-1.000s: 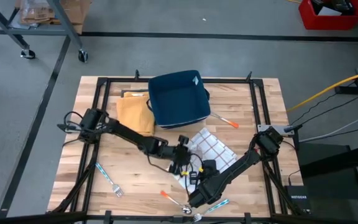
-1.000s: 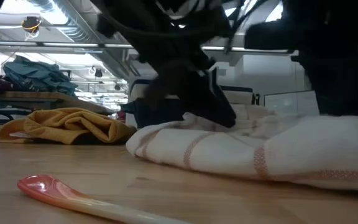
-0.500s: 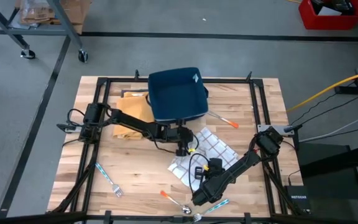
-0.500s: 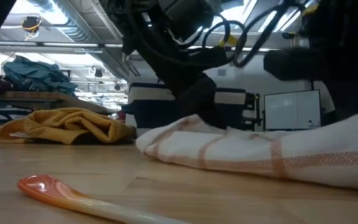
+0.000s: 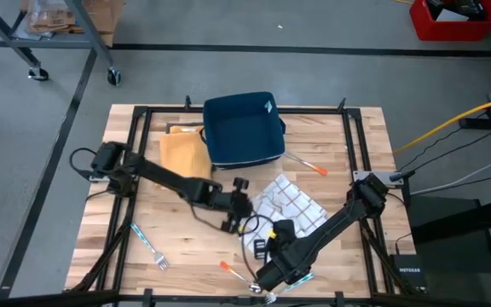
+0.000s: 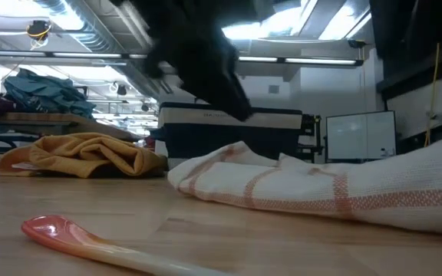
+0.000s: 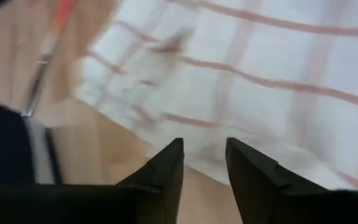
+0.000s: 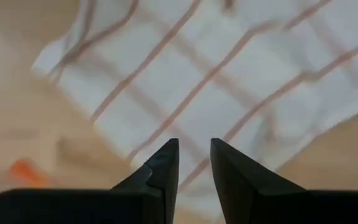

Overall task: Fold towel
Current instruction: Fold the white pattern towel

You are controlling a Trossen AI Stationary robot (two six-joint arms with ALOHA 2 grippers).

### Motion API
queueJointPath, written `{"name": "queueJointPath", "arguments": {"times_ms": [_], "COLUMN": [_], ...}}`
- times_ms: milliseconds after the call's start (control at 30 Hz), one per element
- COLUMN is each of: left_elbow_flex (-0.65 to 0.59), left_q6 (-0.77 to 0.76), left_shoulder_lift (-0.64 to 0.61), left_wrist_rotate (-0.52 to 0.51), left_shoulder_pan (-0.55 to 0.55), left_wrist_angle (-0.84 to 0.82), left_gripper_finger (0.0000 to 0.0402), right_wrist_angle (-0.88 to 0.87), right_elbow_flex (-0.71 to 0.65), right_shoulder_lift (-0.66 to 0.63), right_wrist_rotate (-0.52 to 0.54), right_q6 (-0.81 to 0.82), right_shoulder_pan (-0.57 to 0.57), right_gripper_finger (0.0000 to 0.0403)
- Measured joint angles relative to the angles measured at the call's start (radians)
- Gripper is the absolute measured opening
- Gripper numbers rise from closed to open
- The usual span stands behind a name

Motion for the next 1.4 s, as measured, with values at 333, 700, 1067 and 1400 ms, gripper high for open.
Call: {"name": "queueJointPath", "arguments": {"times_ms": [333, 700, 1067, 1400], "left_elbow_flex": [0.0, -0.001, 0.0, 0.0], "left_q6": [0.13, 0.239, 0.257, 0.252], "left_shoulder_lift": [0.008, 0.081, 0.157, 0.167], "left_wrist_rotate": [0.001, -0.007, -0.006, -0.003], "left_shoulder_pan": [-0.18, -0.214, -0.195, -0.182], "left_wrist_angle": [-0.142, -0.065, -0.004, 0.006], "left_gripper_finger": [0.0111, 0.0111, 0.0112, 0.0111], "right_wrist_angle": [0.181, 0.183, 0.215, 0.237], "right_elbow_flex": [0.016, 0.015, 0.015, 0.018], "right_shoulder_lift": [0.027, 0.127, 0.156, 0.227], "right_wrist_rotate": [-0.141, -0.272, -0.28, -0.313], "right_q6": [-0.083, -0.086, -0.112, -0.138], "right_shoulder_pan": [0.0, 0.0, 0.0, -0.001], "right_gripper_finger": [0.0096, 0.0096, 0.0096, 0.0094]}}
